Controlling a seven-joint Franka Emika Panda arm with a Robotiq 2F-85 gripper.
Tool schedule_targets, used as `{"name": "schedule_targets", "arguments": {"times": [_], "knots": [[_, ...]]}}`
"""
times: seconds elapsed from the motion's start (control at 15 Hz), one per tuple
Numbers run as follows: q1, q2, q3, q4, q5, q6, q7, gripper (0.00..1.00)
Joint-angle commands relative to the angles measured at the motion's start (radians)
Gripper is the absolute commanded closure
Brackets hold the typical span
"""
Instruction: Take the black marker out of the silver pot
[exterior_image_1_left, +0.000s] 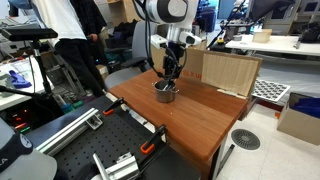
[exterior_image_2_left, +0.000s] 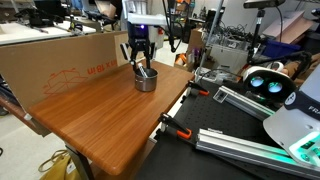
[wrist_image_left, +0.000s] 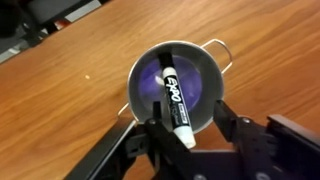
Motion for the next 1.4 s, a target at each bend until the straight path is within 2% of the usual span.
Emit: {"name": "schedule_targets", "arguments": {"times": [0.0, 0.2, 0.27, 0.33, 0.4, 0.73, 0.8, 0.87, 0.93, 1.27, 1.33], "knots": [[-0.006, 0.022, 0.002, 0.040, -0.010, -0.044, 0.016, 0.73], [-0.007, 0.025, 0.001, 0.045, -0.010, -0.058, 0.016, 0.91], [-0.008, 0.025, 0.001, 0.045, -0.011, -0.063, 0.017, 0.52], [-0.008, 0.025, 0.000, 0.049, -0.012, -0.072, 0.018, 0.55], [-0.008, 0.027, -0.001, 0.052, -0.013, -0.077, 0.019, 0.53], [-0.009, 0.039, -0.002, 0.063, -0.013, -0.090, 0.016, 0.18], [-0.010, 0.040, -0.002, 0.064, -0.013, -0.093, 0.009, 0.60], [-0.010, 0.040, -0.003, 0.065, -0.015, -0.093, 0.007, 0.55], [-0.010, 0.039, -0.003, 0.066, -0.017, -0.093, 0.007, 0.57], [-0.012, 0.040, -0.002, 0.070, -0.016, -0.097, 0.003, 0.95], [-0.012, 0.040, -0.002, 0.071, -0.017, -0.098, 0.003, 0.99]]}}
